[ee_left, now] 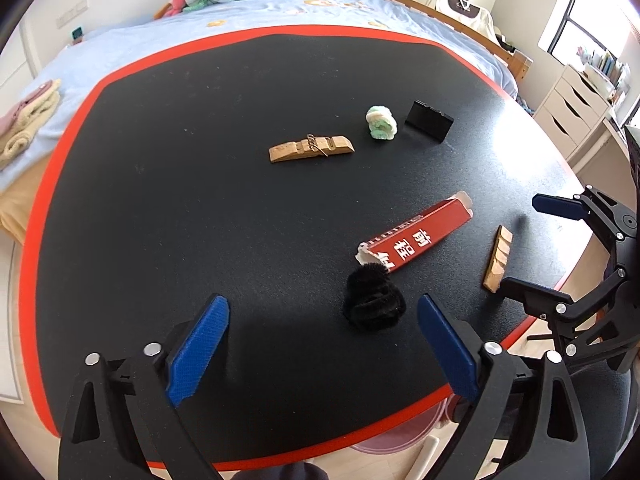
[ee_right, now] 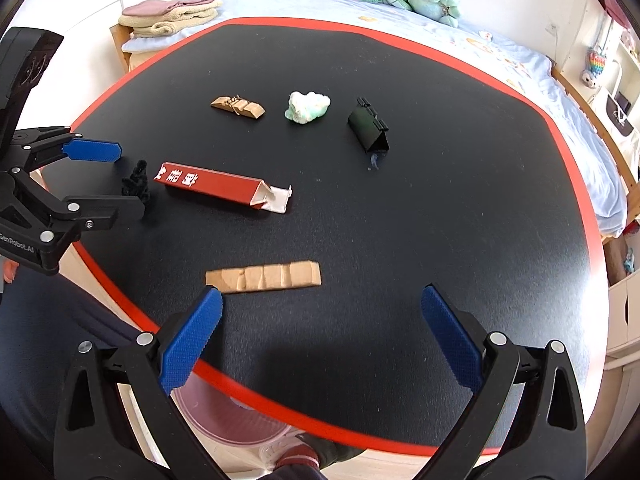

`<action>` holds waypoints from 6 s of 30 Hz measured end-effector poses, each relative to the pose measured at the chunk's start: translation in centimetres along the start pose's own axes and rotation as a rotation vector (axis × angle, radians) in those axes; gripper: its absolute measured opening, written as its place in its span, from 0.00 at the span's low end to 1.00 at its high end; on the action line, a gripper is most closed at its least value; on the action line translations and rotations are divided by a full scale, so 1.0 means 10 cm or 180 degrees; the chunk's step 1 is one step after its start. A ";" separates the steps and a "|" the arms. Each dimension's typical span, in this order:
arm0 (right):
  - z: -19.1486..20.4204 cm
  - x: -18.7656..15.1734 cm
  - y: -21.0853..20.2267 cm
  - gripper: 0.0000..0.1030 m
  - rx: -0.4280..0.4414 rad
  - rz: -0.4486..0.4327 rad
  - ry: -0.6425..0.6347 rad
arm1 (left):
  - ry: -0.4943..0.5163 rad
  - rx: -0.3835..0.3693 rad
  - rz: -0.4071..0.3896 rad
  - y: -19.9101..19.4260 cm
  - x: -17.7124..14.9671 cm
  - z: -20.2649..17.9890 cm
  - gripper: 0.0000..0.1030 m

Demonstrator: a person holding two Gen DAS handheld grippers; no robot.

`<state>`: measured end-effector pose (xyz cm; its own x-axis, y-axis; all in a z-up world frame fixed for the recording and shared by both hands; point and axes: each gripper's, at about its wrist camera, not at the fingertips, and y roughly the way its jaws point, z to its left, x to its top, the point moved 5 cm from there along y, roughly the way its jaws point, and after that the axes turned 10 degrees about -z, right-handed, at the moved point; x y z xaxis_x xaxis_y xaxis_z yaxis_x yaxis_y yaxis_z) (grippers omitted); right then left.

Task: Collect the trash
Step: 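Reach the left tool to the black cloth and the right tool to the wooden strip, then close the left tool on the black cloth while the right tool grasps the wooden strip, then carry the cloth and wooden strip over the pink wastebasket, then open both tools to drop the items into the wastebasket and withdraw, then reach the left tool to the tan wooden clip while the right tool reaches the black clip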

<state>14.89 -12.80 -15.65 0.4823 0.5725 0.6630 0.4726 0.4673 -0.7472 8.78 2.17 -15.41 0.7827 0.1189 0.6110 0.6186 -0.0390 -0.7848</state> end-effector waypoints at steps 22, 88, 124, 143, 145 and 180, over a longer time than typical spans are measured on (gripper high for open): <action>0.21 0.12 0.01 0.24 0.0371 -0.0059 -0.0085 | 0.0010 0.0152 -0.0036 -0.03 0.08 0.20 0.26; 0.68 -0.77 -1.32 0.14 0.0428 -0.0232 0.0506 | 0.0426 -0.0790 -0.0124 -1.03 -0.67 -0.89 0.23; 0.53 -0.71 -1.32 0.95 0.0326 -0.0245 0.0782 | 0.0198 -0.0592 -0.0341 -1.10 -0.53 -0.60 0.93; 0.22 0.17 -1.27 0.95 0.0257 -0.0490 0.0525 | 0.0270 -0.0506 -0.0605 -1.08 0.20 -0.23 0.93; 0.18 0.29 -1.23 0.96 0.0250 -0.0511 0.0482 | 0.0311 -0.0488 -0.0599 -1.02 0.31 -0.18 0.93; -0.37 0.88 0.47 0.95 0.0265 0.0020 0.0246 | 0.1227 -0.0905 -0.0031 0.40 0.86 0.05 0.90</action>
<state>24.11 -8.05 -13.15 0.5421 0.5233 0.6575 0.4080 0.5201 -0.7504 17.96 3.52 -13.39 0.7122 -0.2539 0.6544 0.5784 -0.3161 -0.7521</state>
